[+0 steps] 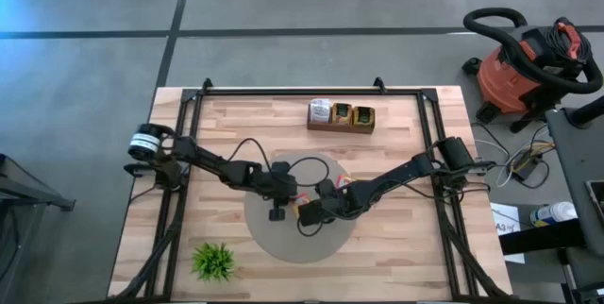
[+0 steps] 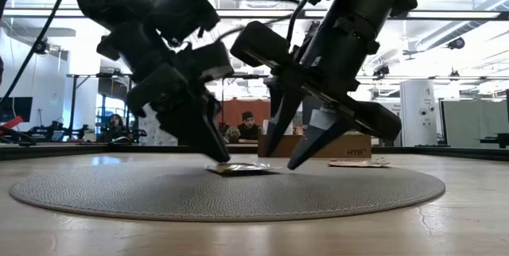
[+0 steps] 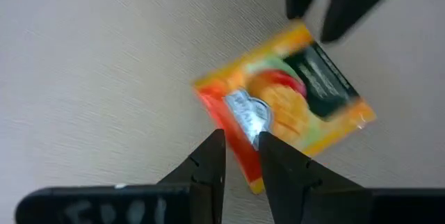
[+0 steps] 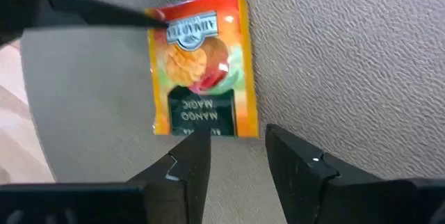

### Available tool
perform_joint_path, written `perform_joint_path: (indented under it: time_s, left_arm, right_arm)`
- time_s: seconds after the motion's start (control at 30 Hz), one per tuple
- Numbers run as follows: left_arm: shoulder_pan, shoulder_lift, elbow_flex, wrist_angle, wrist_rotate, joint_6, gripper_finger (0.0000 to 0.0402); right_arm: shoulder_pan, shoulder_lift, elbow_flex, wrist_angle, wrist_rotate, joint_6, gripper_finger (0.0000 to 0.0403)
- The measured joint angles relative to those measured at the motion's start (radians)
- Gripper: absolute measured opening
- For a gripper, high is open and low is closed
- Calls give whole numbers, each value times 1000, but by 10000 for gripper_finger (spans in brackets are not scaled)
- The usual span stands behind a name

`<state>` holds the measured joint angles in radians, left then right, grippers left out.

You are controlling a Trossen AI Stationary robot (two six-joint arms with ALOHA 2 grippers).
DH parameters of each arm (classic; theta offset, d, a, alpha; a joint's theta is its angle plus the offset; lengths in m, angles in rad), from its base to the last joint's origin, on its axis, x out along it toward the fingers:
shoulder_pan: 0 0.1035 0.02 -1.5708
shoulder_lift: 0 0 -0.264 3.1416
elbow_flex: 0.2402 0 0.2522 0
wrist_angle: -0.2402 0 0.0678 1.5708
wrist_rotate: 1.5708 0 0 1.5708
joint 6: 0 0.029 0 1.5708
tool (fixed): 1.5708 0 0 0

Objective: Pick & Place Tea
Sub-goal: Put the orange tea bag into the middle section of the wooden organizer

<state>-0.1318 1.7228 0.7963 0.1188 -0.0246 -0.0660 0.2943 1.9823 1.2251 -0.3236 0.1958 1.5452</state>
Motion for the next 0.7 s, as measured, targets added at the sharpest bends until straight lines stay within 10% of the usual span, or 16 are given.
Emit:
perform_joint_path:
  time_s: [0.7]
  left_arm:
    - [-9, 43, 3, 26, 50, -310, 83]
  right_arm:
    - [-12, -2, -81, 185, -65, 64, 134]
